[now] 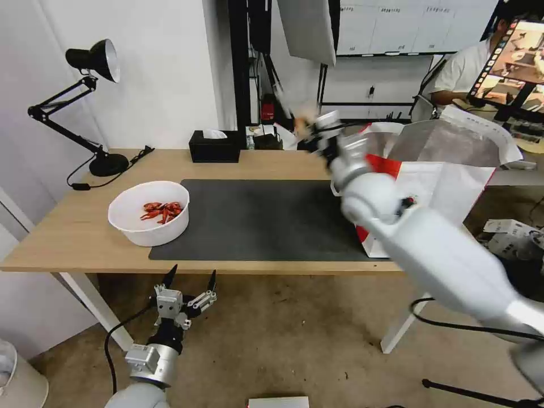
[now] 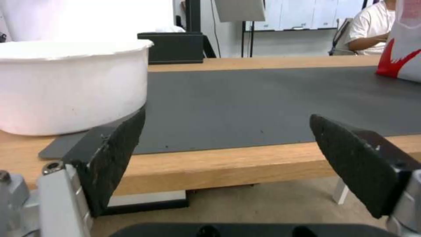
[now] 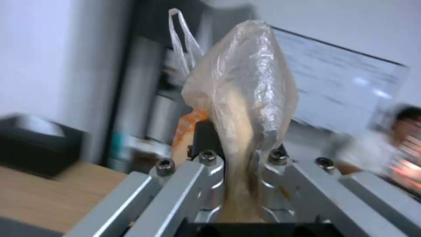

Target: Pick up the trash from the table and place it into the takeout bag.

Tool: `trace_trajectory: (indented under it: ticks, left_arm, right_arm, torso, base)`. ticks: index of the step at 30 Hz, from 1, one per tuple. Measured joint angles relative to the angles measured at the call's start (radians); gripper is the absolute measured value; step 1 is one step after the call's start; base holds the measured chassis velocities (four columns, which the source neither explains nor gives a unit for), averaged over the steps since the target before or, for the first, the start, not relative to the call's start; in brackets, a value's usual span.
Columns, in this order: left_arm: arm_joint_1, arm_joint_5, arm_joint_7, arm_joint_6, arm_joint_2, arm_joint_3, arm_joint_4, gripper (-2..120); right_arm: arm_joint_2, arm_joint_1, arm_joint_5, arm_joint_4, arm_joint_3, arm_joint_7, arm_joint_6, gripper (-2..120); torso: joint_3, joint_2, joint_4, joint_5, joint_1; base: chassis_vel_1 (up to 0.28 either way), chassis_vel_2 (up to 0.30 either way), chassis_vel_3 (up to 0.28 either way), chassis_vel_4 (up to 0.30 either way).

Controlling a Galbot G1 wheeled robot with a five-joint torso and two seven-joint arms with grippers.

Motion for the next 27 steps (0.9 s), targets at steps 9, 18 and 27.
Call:
trace_trajectory:
  ticks: [9,18,27]
  left_arm:
    - [0.013,0.019,0.016,-0.004,-0.017,0.013,-0.008,100]
    - [0.024,0.019,0.017,-0.005,-0.019,0.010,-0.026,100]
    - [0.024,0.016,0.017,-0.005,-0.013,0.009,-0.034,100]
  right_arm:
    - [-0.115,-0.043,0.292,0.045,0.082,0.186,-0.117,4]
    - [-0.200,-0.022,0.443,0.079,0.096,0.188,-0.236,32]
    - [-0.242,-0.003,0.476,0.089,0.080,0.156,-0.273,66]
  torso:
    - [0.000,0.000,0.0001,-0.0004,0.000]
    - [0.000,0.000,0.0003,-0.0005,0.000]
    - [0.000,0.000,0.0003,-0.0005,0.000]
  base:
    - [0.000,0.000,0.000,0.000]
    - [0.000,0.000,0.000,0.000]
    - [0.000,0.000,0.000,0.000]
